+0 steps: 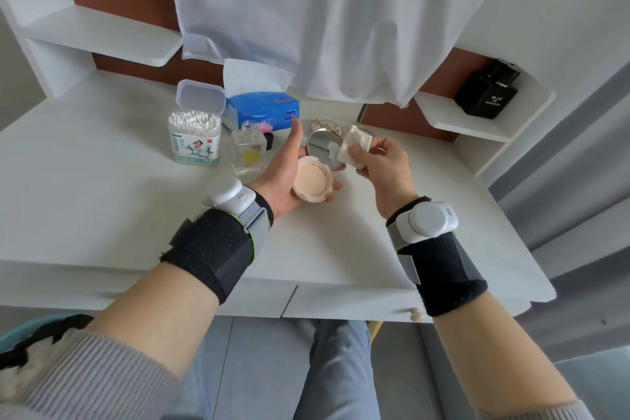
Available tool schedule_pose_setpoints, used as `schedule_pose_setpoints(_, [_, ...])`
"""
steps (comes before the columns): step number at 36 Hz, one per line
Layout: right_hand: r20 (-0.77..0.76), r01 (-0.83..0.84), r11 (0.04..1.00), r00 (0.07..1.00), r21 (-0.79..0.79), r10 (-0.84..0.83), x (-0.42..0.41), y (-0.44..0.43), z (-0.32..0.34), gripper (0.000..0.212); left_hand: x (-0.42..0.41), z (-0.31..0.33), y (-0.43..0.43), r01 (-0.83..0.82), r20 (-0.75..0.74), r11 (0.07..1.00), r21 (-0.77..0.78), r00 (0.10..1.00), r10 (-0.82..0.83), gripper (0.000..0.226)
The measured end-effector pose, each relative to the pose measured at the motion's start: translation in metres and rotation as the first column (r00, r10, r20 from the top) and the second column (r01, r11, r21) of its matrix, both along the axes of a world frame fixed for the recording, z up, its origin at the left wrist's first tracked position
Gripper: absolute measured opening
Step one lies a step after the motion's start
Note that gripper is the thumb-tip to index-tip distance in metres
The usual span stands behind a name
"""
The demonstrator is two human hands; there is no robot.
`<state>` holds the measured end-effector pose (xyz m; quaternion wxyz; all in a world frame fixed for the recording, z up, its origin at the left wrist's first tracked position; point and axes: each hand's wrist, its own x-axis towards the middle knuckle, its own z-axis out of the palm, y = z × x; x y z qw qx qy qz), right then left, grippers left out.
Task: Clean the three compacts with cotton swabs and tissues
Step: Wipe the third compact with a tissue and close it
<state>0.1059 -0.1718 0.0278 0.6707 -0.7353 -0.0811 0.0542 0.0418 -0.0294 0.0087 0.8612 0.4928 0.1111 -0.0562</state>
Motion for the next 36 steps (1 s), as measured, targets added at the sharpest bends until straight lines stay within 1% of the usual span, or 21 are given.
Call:
schedule_pose_setpoints(3, [0.028, 0.037, 0.994, 0.999, -0.106, -0.034, -0.002, 0.005, -0.009, 0.02, -0.001, 0.001, -0.001, 0.004, 0.01, 1.0, 0.029, 1.0, -0.005, 0.084])
schedule_pose_setpoints(5, [0.041, 0.076, 0.986, 0.997, -0.149, -0.07, -0.004, 0.008, -0.014, 0.027, -0.001, 0.001, -0.002, 0.006, 0.009, 0.999, 0.038, 1.0, -0.006, 0.084])
schedule_pose_setpoints(7, [0.055, 0.108, 0.982, 0.993, -0.154, -0.101, -0.005, 0.012, -0.015, 0.031, -0.001, 0.0, -0.002, 0.007, 0.007, 0.999, 0.036, 1.0, -0.007, 0.085])
schedule_pose_setpoints(10, [0.04, 0.121, 0.986, 0.992, -0.116, -0.117, -0.003, 0.018, -0.011, 0.027, -0.001, 0.001, -0.003, 0.033, 0.02, 0.999, 0.042, 0.999, -0.034, 0.084])
schedule_pose_setpoints(13, [-0.019, 0.104, 0.992, 0.994, -0.077, -0.106, 0.002, 0.026, -0.008, 0.036, -0.003, 0.003, -0.003, 0.056, 0.038, 0.997, 0.045, 0.998, -0.058, 0.083])
schedule_pose_setpoints(17, [-0.056, 0.031, 0.994, 0.998, -0.104, -0.037, 0.001, 0.037, -0.005, 0.043, -0.004, 0.003, -0.004, 0.063, 0.059, 0.997, 0.033, 0.996, -0.065, 0.082])
schedule_pose_setpoints(23, [-0.093, -0.111, 0.964, 0.992, -0.24, 0.091, -0.002, 0.033, -0.002, 0.056, -0.003, 0.004, -0.005, 0.037, 0.066, 0.999, 0.031, 0.997, -0.039, 0.087])
schedule_pose_setpoints(24, [-0.091, -0.124, 0.965, 0.99, -0.231, 0.105, -0.001, 0.03, -0.002, 0.056, -0.003, 0.004, -0.005, 0.038, 0.068, 0.999, 0.032, 0.997, -0.04, 0.088])
schedule_pose_setpoints(27, [-0.111, -0.141, 0.985, 0.985, -0.097, 0.13, 0.002, 0.022, 0.0, 0.044, -0.003, 0.003, -0.003, 0.028, 0.068, 0.999, 0.019, 0.997, -0.029, 0.089])
schedule_pose_setpoints(29, [-0.132, -0.141, 0.989, 0.982, -0.041, 0.135, 0.005, 0.018, 0.003, 0.041, -0.002, 0.002, 0.0, 0.025, 0.068, 1.0, 0.017, 0.997, -0.026, 0.09])
schedule_pose_setpoints(31, [-0.128, -0.129, 0.99, 0.984, -0.063, 0.121, 0.008, 0.017, 0.004, 0.04, -0.002, 0.002, 0.0, 0.028, 0.07, 0.999, 0.019, 0.997, -0.03, 0.091])
schedule_pose_setpoints(33, [-0.111, -0.093, 0.987, 0.991, -0.129, 0.079, 0.009, 0.021, 0.006, 0.037, -0.003, 0.002, 0.0, 0.034, 0.079, 0.999, 0.02, 0.996, -0.035, 0.09])
schedule_pose_setpoints(36, [-0.062, -0.013, 0.976, 0.998, -0.217, -0.001, 0.009, 0.03, 0.008, 0.043, -0.005, 0.003, -0.002, 0.034, 0.091, 0.999, 0.037, 0.995, -0.037, 0.087])
